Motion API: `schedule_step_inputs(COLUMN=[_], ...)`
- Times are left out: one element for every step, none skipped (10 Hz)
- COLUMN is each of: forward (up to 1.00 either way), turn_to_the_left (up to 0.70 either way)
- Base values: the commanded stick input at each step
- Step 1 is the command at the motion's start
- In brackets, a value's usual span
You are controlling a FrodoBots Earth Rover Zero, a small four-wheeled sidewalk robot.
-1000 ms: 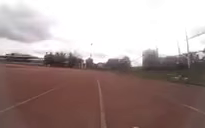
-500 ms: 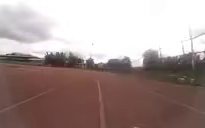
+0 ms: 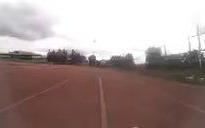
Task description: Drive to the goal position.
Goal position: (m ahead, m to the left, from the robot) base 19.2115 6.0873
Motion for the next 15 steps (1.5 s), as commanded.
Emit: schedule_step_inputs(forward=[0.70,0.70,0.70,0.70,0.70,0.70,0.70,0.70,0.70,0.70,0.70,0.70,0.70,0.70,0.70], turn_to_the_left=[0.00,0.00,0.00,0.00,0.00,0.00,0.00,0.00,0.00,0.00,0.00,0.00,0.00,0.00,0.00])
